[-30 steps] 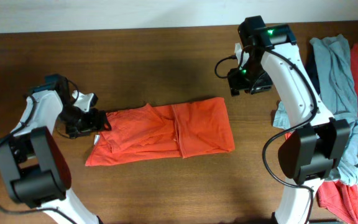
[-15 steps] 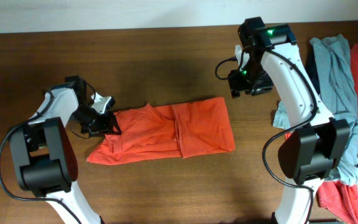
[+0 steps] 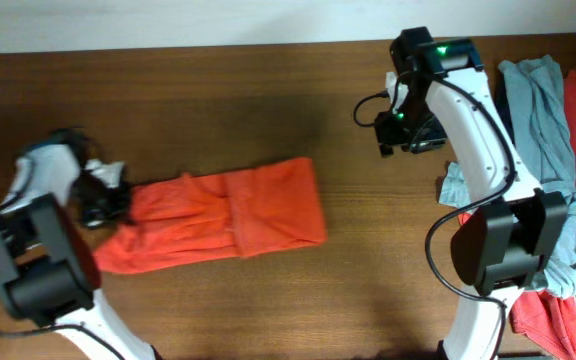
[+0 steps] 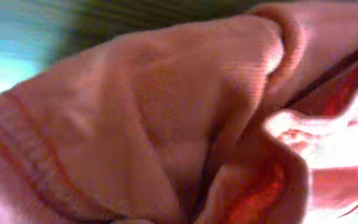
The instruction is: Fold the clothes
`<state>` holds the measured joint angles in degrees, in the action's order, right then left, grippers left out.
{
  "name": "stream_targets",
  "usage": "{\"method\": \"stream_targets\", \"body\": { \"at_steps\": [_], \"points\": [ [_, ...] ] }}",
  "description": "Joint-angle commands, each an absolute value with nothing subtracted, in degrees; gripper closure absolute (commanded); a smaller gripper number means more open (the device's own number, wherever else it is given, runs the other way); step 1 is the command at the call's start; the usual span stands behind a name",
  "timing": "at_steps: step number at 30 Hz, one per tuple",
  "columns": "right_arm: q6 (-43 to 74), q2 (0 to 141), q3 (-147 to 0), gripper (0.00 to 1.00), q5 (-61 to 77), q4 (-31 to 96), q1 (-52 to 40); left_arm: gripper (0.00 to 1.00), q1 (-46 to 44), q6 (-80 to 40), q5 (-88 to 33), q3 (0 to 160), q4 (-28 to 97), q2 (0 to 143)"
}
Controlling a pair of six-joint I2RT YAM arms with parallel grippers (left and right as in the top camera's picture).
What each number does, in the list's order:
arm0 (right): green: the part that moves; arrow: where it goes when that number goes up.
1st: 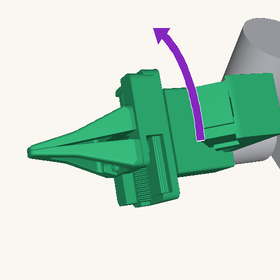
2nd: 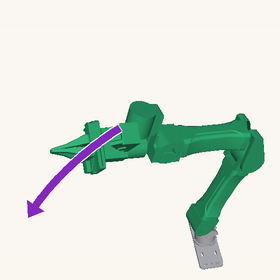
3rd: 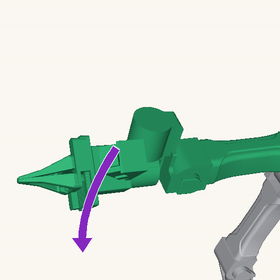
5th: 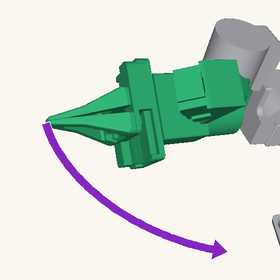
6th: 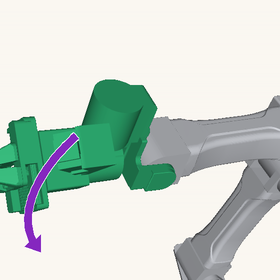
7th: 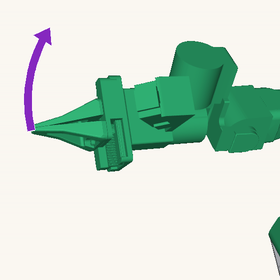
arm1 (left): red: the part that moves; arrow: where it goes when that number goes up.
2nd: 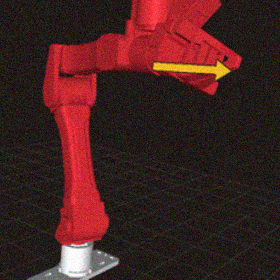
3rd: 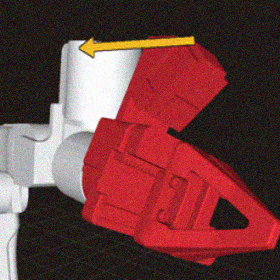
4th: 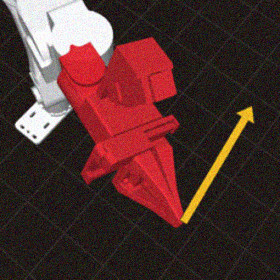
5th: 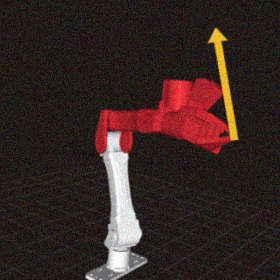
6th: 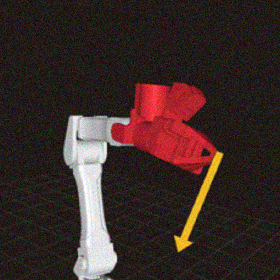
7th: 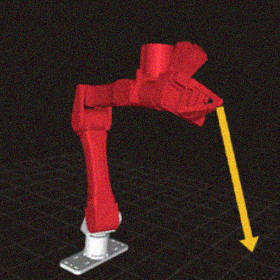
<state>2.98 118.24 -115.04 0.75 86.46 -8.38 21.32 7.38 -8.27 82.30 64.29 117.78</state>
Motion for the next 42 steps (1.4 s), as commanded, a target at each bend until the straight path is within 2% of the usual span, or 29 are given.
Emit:
{"method": "stream_targets", "body": {
  "at_steps": [1, 6, 8, 14, 19, 26, 32, 36, 42],
  "points": [
    [3.31, 118.02, -114.93, 0.37, -0.67, 86.8, -6.7, 0.99, 28.64, 5.17, -3.16, 92.47, 68.42, 118.54],
    [3.31, 118.02, -114.93, 0.37, -0.67, 86.8, -6.68, 1.0, 31.18, 5.15, -7.22, 105.8, 78.59, 118.54],
    [3.31, 118.02, -114.91, 0.37, -0.67, 86.83, -6.68, 1.0, 29.76, 5.15, -11.99, 112.01, 85.06, 118.54],
    [3.29, 118.02, -114.93, 0.37, -0.67, 87.48, -6.68, 0.99, 20.36, 5.17, -13.3, 115.07, 93.23, 118.54],
    [3.29, 118.02, -114.91, 0.37, -0.69, 87.94, -6.68, 0.99, 8.38, 5.15, -12.36, 115.07, 93.47, 118.54],
    [3.27, 118.02, -114.91, 0.37, -0.69, 88.14, -6.68, 0.98, -1.96, 2.09, -6.85, 115.07, 93.56, 118.56],
    [3.27, 118.02, -114.91, 0.37, -0.69, 88.33, -6.68, 0.95, -5.28, 0.6, -6.74, 115.07, 93.58, 118.56],
    [3.27, 118.02, -114.93, 0.37, -0.69, 88.51, -6.68, 0.85, -6.55, 0.32, -6.79, 115.07, 93.58, 118.56],
    [3.27, 118.02, -114.93, 0.37, -0.71, 88.53, -6.68, 0.78, -9.52, -0.89, -12.56, 115.04, 93.47, 118.56]
  ]
}}
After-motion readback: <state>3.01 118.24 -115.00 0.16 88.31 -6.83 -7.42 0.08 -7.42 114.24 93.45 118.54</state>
